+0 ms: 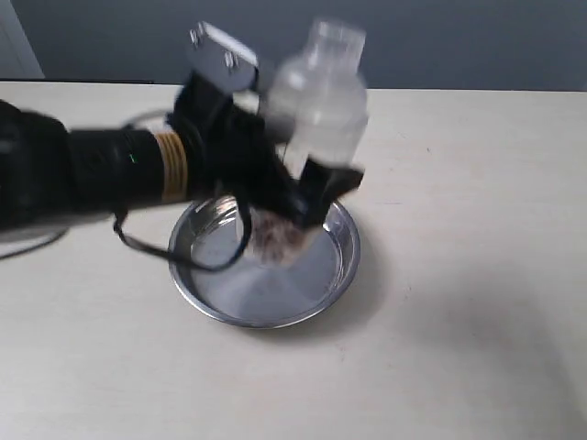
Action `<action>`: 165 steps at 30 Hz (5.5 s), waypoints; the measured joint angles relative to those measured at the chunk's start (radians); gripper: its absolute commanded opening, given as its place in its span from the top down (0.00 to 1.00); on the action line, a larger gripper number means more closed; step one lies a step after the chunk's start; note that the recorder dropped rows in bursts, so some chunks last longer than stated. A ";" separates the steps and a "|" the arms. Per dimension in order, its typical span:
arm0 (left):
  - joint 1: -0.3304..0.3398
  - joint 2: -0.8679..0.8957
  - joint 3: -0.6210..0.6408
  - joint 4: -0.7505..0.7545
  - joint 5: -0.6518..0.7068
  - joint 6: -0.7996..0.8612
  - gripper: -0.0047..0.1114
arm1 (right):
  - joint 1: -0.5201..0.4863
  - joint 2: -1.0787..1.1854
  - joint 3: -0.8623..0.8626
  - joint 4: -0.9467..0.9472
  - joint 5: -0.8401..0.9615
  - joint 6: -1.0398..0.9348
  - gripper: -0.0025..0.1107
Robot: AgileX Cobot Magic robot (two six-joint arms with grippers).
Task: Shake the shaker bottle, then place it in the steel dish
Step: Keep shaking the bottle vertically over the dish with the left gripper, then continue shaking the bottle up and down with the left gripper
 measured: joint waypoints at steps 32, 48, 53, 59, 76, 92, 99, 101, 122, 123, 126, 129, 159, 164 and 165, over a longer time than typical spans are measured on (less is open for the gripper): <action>0.009 0.123 0.014 -0.276 -0.077 0.154 0.96 | 0.000 0.000 0.000 0.002 -0.001 0.000 0.99; 0.005 -0.075 -0.045 -0.248 0.007 0.186 0.96 | 0.000 0.000 0.000 0.002 -0.001 0.000 0.99; -0.005 -0.025 0.021 -0.278 -0.075 0.188 0.96 | 0.000 0.000 0.000 0.002 -0.001 0.000 0.99; -0.005 -0.050 -0.002 -0.269 -0.011 0.201 0.96 | 0.000 0.000 0.000 0.002 0.001 0.000 0.99; -0.009 -0.036 0.043 -0.330 -0.115 0.234 0.96 | 0.000 0.000 0.000 0.002 -0.001 0.000 0.99; -0.002 0.004 0.054 -0.260 -0.042 0.192 0.96 | 0.000 0.000 0.000 0.002 -0.001 0.000 0.99; -0.007 0.041 0.047 -0.287 -0.166 0.195 0.96 | 0.000 0.000 0.000 0.002 -0.001 0.000 0.99; -0.007 0.082 0.057 -0.277 -0.111 0.193 0.96 | 0.000 0.000 0.000 0.002 -0.001 0.000 0.99; -0.021 0.106 0.034 -0.323 -0.067 0.216 0.96 | 0.000 0.000 0.000 0.002 -0.001 0.000 0.99; -0.023 0.099 0.046 -0.305 -0.032 0.212 0.96 | 0.000 0.000 0.000 0.002 -0.001 0.000 0.99; -0.023 -0.046 -0.065 -0.293 -0.099 0.245 0.96 | 0.000 0.000 0.000 0.002 -0.001 0.000 0.99; -0.025 0.045 -0.009 -0.316 -0.091 0.225 0.96 | 0.000 0.000 0.000 0.002 -0.001 0.000 0.99; -0.035 0.047 -0.058 -0.348 -0.111 0.320 0.96 | 0.000 0.000 0.000 0.002 -0.001 0.000 0.99; -0.013 0.097 0.015 -0.363 0.001 0.323 0.96 | 0.000 0.000 0.000 0.002 -0.001 0.000 0.99; -0.006 0.051 -0.003 -0.365 -0.018 0.356 0.96 | 0.000 0.000 0.000 0.002 -0.001 0.000 0.99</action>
